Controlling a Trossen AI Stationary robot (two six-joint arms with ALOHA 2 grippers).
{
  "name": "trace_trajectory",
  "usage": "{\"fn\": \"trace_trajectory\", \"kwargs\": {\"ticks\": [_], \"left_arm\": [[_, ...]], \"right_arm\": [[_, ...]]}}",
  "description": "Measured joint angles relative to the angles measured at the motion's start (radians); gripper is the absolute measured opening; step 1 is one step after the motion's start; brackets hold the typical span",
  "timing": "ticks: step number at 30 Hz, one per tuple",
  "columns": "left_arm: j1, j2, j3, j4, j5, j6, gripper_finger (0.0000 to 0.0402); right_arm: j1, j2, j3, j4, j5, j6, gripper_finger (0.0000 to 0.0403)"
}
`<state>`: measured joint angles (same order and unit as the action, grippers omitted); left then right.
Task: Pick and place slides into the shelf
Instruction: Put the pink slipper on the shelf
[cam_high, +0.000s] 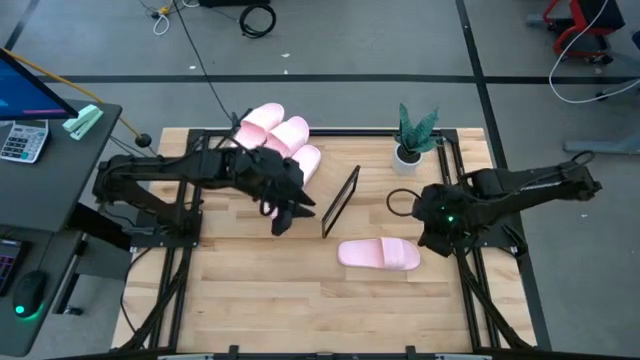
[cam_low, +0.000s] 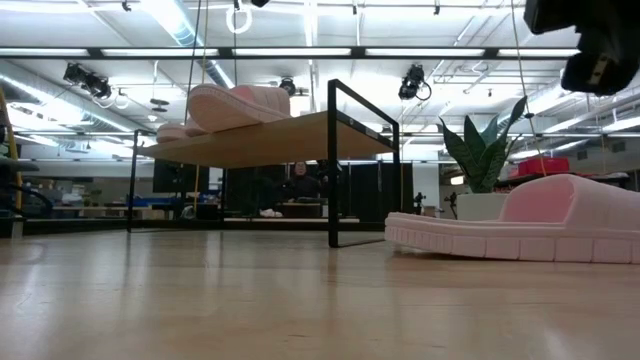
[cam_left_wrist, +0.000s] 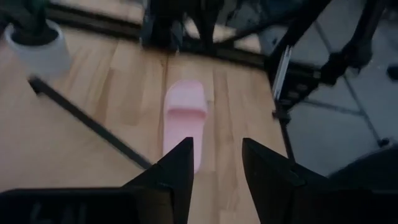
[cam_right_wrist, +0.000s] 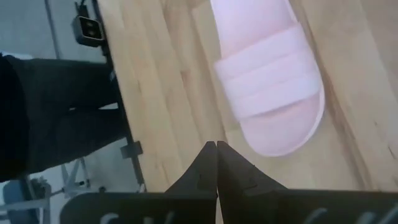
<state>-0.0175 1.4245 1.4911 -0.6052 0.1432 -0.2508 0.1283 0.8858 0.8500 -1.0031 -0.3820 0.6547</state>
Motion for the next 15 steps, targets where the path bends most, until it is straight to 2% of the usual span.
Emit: {"fn": "trace_trajectory", "kwargs": {"ticks": [8,15], "left_arm": [[-0.123,0.035,0.000,-0.171,-0.178,-0.001,0.0138],[-0.260,0.055,0.000,-0.258,-0.337,-0.087,0.0133]], "right_arm": [[0.087,0.002,-0.011,0.005,0.164,0.094,0.0000],[0.195,0.022,-0.011,0.001,0.212,0.297,0.0000]]}}
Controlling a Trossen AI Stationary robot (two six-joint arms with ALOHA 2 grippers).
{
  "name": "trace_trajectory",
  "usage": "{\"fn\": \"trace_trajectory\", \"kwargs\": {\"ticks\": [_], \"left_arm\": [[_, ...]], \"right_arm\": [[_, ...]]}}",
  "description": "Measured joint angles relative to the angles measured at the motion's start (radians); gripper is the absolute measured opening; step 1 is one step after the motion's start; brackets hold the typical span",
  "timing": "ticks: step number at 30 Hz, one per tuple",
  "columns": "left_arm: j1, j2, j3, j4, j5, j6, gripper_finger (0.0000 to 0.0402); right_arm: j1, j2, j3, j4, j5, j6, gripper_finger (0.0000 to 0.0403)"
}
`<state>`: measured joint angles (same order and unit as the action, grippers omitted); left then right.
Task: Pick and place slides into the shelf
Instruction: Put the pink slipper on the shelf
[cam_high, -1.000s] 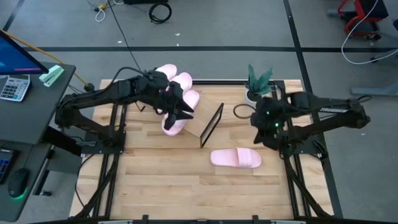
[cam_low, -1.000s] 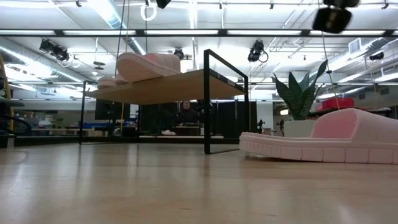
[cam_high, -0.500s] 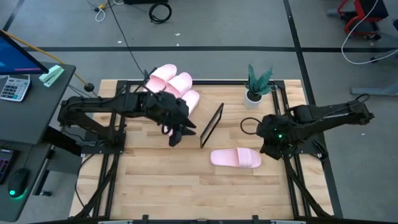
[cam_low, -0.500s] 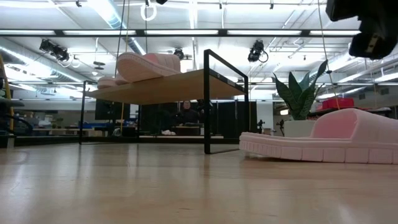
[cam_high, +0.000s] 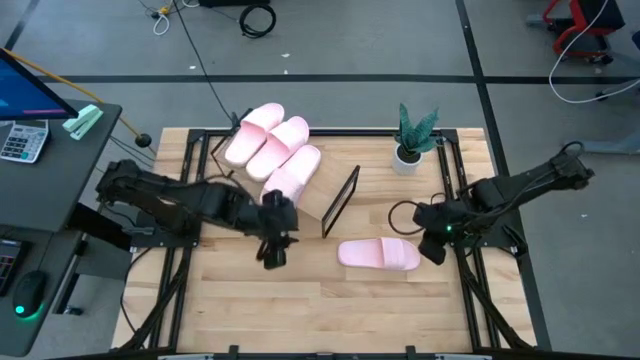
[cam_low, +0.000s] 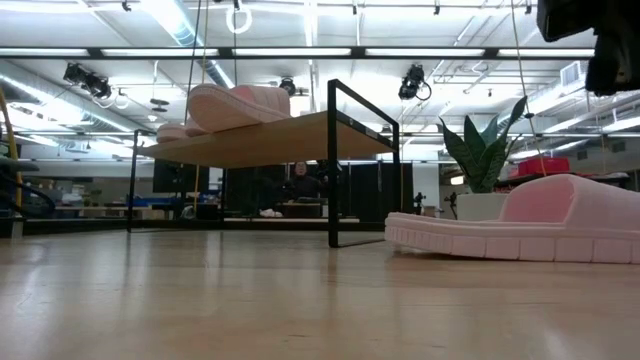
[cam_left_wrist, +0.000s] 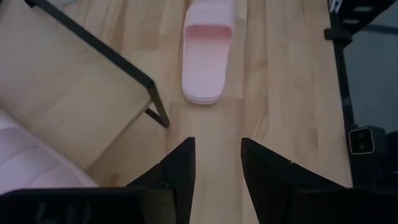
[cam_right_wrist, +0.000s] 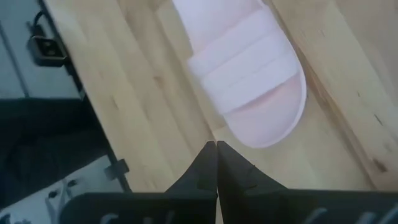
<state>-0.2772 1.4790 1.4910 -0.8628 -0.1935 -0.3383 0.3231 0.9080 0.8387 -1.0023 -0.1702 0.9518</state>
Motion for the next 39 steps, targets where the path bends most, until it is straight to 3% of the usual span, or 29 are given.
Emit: {"fn": "trace_trajectory", "kwargs": {"ticks": [8,17,25,33,39], "left_arm": [[-0.141,0.002,0.000,-0.004,-0.141,-0.094,0.0131],[-0.216,0.002,0.000,-0.004,-0.221,-0.199,0.0130],[-0.218,0.002,0.000,-0.003,-0.240,-0.236,0.0128],[-0.193,0.002,0.000,-0.002,-0.240,-0.280,0.0124],[-0.163,0.002,0.000,0.019,-0.240,-0.280,0.0123]], "right_arm": [[0.104,0.073,0.000,0.003,0.080,0.171,0.0000],[0.165,0.183,0.000,-0.014,0.162,0.192,0.0000],[0.165,0.217,0.000,-0.010,0.172,0.166,0.0000],[0.165,0.217,0.000,-0.018,0.258,0.114,0.0000],[0.165,0.217,0.000,-0.017,0.248,0.101,0.0000]]}}
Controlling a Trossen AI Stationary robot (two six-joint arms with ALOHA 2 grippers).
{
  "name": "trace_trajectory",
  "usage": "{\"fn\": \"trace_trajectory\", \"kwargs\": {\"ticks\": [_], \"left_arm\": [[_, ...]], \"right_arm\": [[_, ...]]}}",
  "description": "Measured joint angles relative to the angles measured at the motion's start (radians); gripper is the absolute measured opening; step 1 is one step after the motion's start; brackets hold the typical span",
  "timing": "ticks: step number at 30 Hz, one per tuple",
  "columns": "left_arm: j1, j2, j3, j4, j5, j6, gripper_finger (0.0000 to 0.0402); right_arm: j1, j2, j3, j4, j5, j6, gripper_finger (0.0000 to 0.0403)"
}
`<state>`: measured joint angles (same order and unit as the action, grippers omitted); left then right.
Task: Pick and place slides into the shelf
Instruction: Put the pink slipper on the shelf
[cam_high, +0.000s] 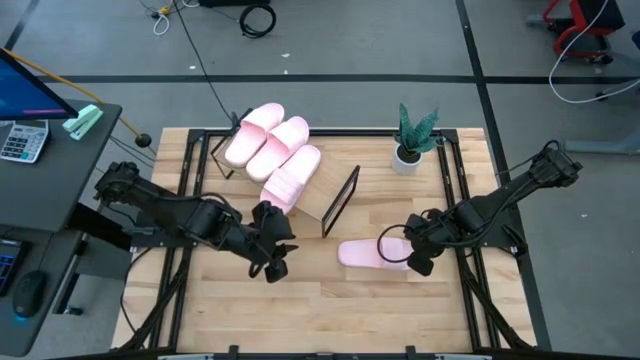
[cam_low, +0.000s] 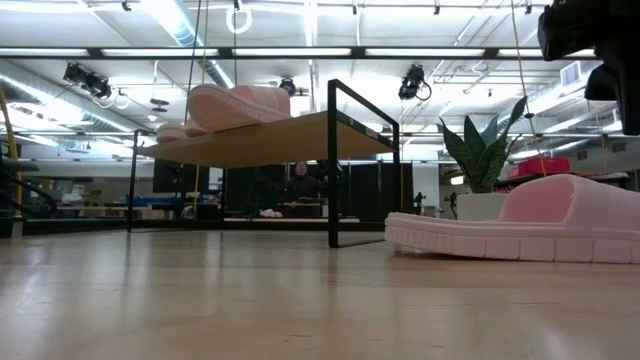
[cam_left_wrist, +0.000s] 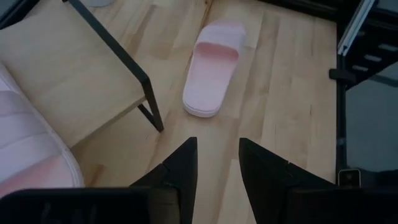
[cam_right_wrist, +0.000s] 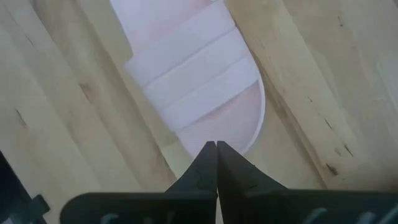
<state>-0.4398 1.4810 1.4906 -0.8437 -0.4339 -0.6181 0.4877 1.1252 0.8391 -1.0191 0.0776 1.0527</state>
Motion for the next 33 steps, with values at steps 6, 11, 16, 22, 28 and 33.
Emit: {"fn": "trace_trajectory", "kwargs": {"ticks": [6,11,16,22,28,33], "left_arm": [[0.017,-0.001,0.000,0.011,0.000,0.001,0.0124],[0.018,-0.001,0.000,0.011,0.000,0.007,0.0118],[0.018,-0.001,0.000,0.011,0.001,0.010,0.0117],[0.018,-0.001,0.000,0.011,0.001,0.010,0.0117],[0.018,-0.001,0.000,0.011,0.001,0.012,0.0116],[0.018,-0.001,0.000,0.011,0.001,0.012,0.0115]], "right_arm": [[0.000,0.000,0.000,0.008,-0.007,0.000,0.0000],[0.000,0.000,0.000,0.009,-0.007,-0.001,0.0000],[0.000,0.000,0.000,0.023,-0.008,-0.001,0.0000],[0.000,0.000,0.000,0.023,-0.008,0.001,0.0000],[0.000,0.000,0.000,0.023,-0.008,0.002,0.0000],[0.000,0.000,0.000,0.023,-0.008,0.017,0.0000]]}}
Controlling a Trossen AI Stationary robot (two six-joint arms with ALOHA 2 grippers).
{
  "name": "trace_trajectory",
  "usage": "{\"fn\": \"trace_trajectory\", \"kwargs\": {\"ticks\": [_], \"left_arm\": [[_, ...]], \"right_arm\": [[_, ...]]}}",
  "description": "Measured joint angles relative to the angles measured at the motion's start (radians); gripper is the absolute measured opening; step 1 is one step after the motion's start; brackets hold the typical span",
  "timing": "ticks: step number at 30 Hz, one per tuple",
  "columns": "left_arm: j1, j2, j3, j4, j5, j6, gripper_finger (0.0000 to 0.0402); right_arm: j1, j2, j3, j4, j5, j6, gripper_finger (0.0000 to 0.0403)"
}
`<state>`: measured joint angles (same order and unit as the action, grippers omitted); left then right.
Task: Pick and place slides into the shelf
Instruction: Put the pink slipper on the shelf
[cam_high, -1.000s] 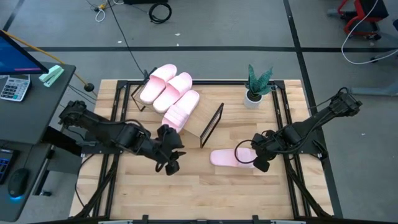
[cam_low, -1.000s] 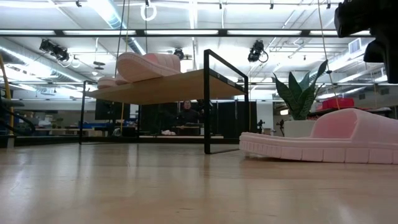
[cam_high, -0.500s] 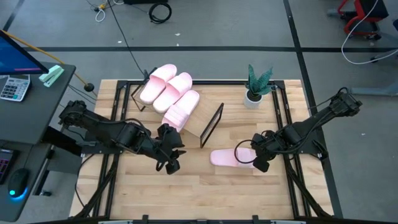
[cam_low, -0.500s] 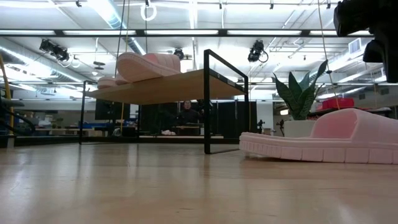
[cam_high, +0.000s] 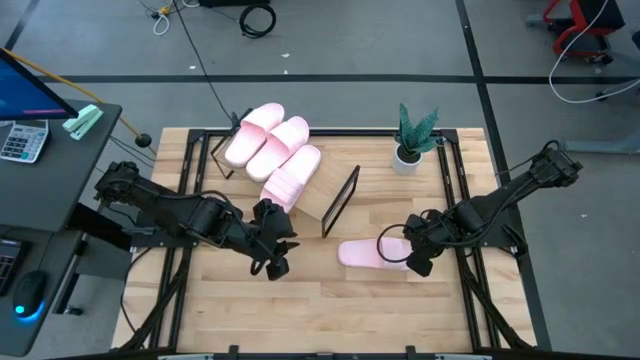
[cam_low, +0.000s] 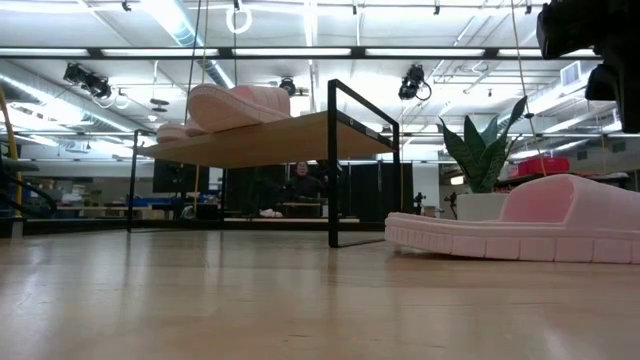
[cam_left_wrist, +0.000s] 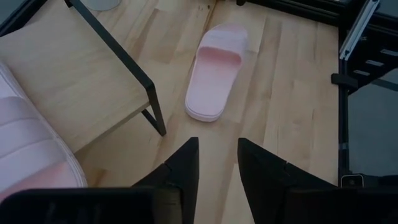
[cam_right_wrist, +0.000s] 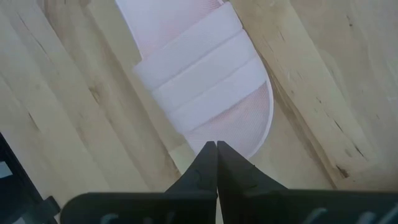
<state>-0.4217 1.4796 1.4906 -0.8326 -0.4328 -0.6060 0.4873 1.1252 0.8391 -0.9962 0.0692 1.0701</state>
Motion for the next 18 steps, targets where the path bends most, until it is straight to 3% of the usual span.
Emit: {"fn": "trace_trajectory", "kwargs": {"ticks": [18], "left_arm": [[0.000,0.020,0.001,0.018,0.004,-0.003,0.0121]], "right_arm": [[0.000,0.000,0.000,0.000,0.000,0.004,0.0000]]}}
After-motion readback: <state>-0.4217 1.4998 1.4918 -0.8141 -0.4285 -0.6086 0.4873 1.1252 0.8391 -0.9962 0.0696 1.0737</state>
